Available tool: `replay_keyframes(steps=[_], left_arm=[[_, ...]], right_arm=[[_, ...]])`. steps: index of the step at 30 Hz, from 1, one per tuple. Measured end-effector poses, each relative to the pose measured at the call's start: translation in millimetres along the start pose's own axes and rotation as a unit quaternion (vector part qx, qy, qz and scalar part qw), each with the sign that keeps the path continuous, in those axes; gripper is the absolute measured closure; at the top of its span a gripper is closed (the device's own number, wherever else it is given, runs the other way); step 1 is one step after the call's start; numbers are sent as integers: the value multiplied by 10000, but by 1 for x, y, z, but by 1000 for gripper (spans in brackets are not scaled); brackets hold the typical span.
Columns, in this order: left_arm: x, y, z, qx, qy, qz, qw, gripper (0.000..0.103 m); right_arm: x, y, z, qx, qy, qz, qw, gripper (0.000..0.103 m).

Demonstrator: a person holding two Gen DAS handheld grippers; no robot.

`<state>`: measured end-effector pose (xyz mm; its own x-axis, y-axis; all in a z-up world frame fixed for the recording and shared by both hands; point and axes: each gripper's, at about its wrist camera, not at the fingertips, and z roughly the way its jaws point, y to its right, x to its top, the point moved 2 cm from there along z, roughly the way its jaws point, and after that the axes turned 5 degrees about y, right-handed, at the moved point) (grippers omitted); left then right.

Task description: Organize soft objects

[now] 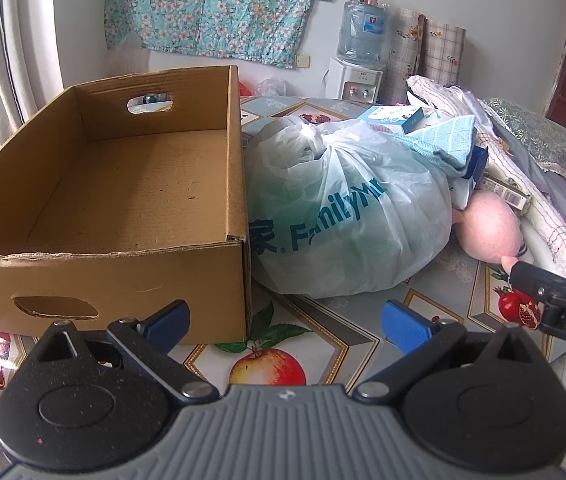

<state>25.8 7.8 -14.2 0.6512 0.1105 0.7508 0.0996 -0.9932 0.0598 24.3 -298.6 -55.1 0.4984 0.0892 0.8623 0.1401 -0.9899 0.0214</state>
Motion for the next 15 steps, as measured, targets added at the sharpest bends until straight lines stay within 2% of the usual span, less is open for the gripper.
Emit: replay_keyframes(steps=[15], left_arm=[[2,-2,-1,1,12,-25,10000,0]], right_arm=[[2,0,0,-7,2,-15,10000,1]])
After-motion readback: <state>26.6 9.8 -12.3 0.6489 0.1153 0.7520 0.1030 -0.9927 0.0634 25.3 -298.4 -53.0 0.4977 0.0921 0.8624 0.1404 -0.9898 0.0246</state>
